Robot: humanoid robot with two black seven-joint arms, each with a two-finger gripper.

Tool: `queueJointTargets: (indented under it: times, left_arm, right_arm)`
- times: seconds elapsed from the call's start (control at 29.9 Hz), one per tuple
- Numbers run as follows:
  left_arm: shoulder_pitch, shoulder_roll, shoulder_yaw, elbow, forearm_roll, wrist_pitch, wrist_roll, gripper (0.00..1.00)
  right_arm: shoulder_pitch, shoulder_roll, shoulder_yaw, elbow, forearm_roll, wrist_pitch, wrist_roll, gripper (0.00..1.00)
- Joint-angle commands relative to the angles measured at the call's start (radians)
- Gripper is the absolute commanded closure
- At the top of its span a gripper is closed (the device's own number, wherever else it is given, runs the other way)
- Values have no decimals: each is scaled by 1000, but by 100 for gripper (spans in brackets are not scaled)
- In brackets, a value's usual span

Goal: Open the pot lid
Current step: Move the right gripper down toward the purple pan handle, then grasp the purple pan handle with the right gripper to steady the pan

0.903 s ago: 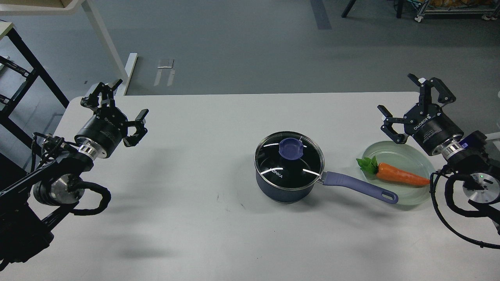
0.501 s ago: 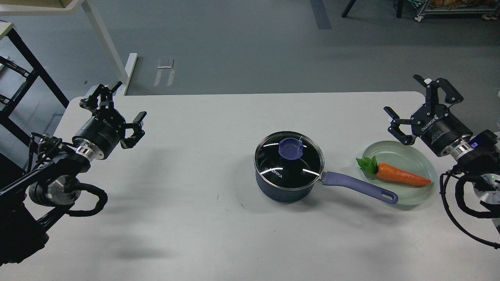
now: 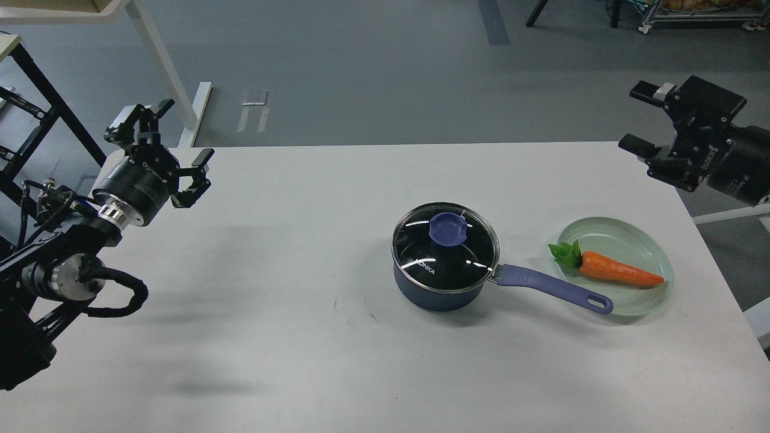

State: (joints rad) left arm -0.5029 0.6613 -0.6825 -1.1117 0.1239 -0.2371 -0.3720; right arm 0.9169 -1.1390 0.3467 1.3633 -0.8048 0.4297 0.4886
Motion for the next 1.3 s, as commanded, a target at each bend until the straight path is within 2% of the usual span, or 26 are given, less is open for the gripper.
queueJointTargets:
  times: [0.0,0.13,0.27,0.57,0.84,1.07,1.27]
  left_arm:
    - [0,4,0,-16,0,1,-4,1]
    - [-2,7,0,-27,0,4,-2,1]
    - [0,7,0,-40,11,7,-2,1]
    - [0,4,0,-69,19,13,-2,1]
    - [3,4,0,-82,42,13,-4,1]
    - [3,1,0,-83,42,13,-2,1]
    - [6,1,0,-82,42,13,-4,1]
  right_arm:
    - [68,-15,-6,94,-313,-25,0,0]
    - [88,-30,-18,209,-603,-54,0,0]
    - [89,-28,-92,237,-871,-57,0,0]
    - [89,-19,-230,260,-1157,-131,0,0]
    - [88,50,-290,240,-1183,-155,0,0]
    - [88,119,-324,158,-1185,-155,0,2]
    - [89,128,-354,149,-1185,-155,0,7]
